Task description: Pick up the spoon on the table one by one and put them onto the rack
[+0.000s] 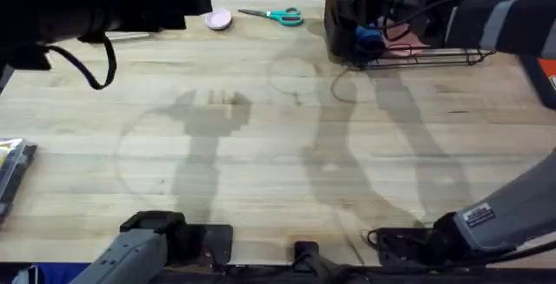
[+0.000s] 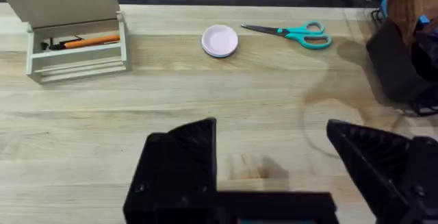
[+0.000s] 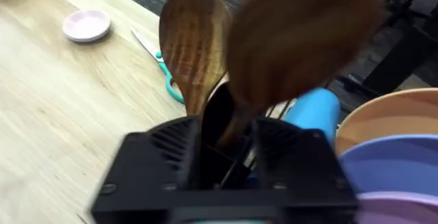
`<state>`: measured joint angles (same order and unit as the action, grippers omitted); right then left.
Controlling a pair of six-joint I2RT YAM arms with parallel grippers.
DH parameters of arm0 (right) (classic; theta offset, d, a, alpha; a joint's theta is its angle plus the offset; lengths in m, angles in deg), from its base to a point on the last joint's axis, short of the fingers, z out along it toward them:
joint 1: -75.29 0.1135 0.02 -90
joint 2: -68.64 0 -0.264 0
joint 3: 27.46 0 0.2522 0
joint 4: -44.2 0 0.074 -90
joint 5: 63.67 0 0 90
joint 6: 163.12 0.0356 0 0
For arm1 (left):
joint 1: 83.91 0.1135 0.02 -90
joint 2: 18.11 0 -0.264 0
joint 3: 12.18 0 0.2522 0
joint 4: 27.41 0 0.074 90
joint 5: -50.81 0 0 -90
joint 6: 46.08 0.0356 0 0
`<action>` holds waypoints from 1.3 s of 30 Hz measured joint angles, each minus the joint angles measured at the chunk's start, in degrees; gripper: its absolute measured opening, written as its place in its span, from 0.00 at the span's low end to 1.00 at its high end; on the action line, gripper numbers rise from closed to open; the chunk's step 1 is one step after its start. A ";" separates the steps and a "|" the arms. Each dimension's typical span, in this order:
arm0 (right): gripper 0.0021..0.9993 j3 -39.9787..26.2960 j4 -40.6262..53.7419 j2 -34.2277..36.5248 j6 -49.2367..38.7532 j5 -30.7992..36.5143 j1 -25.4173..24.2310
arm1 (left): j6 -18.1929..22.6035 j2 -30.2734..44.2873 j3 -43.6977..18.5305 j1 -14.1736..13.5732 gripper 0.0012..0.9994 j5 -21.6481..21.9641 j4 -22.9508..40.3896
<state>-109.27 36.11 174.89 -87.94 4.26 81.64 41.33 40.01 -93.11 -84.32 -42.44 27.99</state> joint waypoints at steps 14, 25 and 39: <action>0.99 -0.02 1.47 -4.02 -0.22 0.15 0.00 | 0.00 0.00 0.00 0.00 0.99 0.00 0.00; 0.99 -0.02 18.36 -13.43 -4.09 0.17 0.00 | 0.00 0.00 0.00 0.00 0.99 0.01 0.00; 0.99 -0.65 45.65 -25.04 -7.78 2.52 -0.04 | 0.00 0.00 0.00 0.00 0.99 0.00 0.00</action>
<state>-109.92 81.77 149.85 -95.72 6.78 81.60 41.33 40.01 -93.11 -84.32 -42.44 27.99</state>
